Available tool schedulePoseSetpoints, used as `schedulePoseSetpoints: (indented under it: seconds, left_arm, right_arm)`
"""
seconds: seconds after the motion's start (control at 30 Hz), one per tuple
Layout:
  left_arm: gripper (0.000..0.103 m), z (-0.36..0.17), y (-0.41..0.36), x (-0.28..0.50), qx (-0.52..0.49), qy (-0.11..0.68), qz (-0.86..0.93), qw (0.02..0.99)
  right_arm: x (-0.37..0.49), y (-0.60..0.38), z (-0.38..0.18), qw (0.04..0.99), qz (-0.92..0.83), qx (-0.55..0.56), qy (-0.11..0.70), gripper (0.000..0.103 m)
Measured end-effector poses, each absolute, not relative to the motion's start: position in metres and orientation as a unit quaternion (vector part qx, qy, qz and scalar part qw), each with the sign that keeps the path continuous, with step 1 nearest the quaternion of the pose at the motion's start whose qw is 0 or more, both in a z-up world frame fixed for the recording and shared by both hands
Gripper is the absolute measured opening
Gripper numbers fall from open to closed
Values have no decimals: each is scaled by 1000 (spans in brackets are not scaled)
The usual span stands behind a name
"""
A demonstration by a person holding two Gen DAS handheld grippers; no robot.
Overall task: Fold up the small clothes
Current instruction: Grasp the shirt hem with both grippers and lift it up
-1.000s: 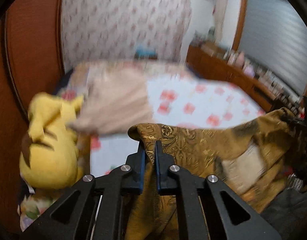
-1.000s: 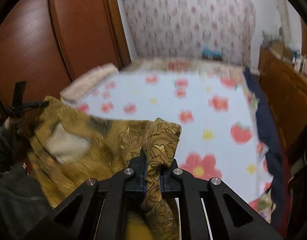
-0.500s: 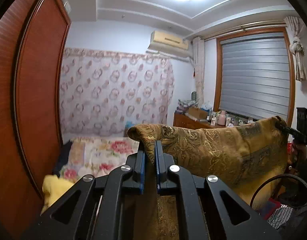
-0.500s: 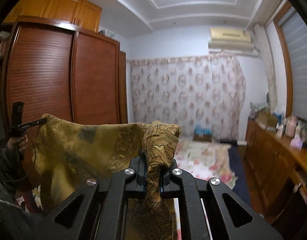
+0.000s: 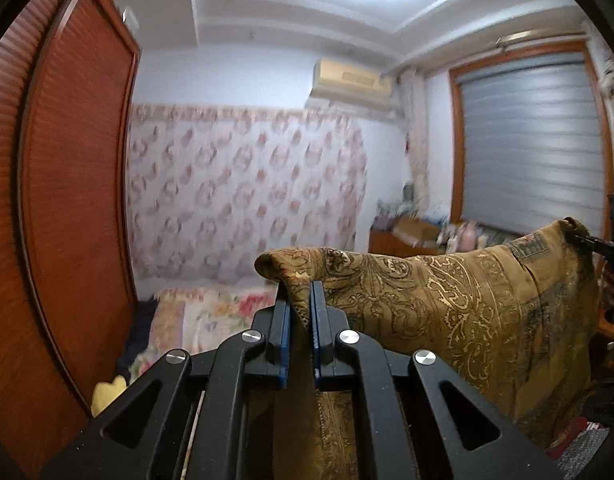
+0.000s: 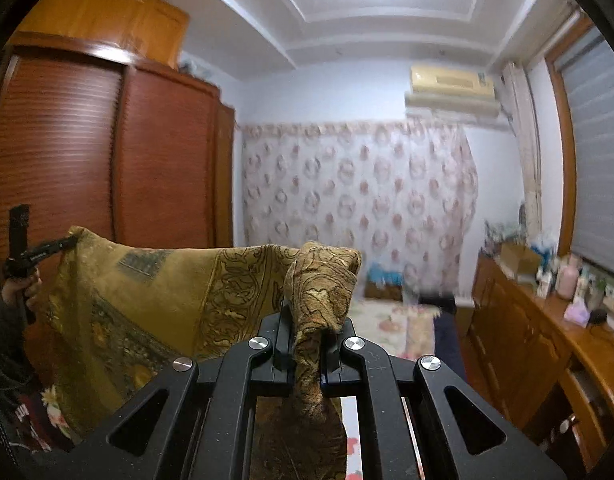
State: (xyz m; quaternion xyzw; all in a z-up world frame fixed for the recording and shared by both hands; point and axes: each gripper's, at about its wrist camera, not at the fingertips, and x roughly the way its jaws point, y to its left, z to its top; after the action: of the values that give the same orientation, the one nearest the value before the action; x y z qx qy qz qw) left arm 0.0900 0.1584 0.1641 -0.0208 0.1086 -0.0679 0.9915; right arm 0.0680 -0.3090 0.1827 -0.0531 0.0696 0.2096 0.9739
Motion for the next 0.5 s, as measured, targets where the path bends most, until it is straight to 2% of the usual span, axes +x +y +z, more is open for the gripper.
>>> schedulePoseSetpoints:
  seconds: [0.2,0.33,0.47,0.5]
  left_arm:
    - [9,60,160,209,-18,231,-50,971]
    - [9,8,153,252,-14,288,-41,957]
    - [9,-16,145,271,-11,316,-38,948]
    - [9,-21,145,273,-10,321,-38,946]
  right_arm:
    - [202,-293,94,962,188,-46,192,8]
    - [272,-283,35,948,173,-44,263,8]
    - [324,-279,3,936,169,-28,306,8]
    - [334,-280,-1,934,168,-20,314,11]
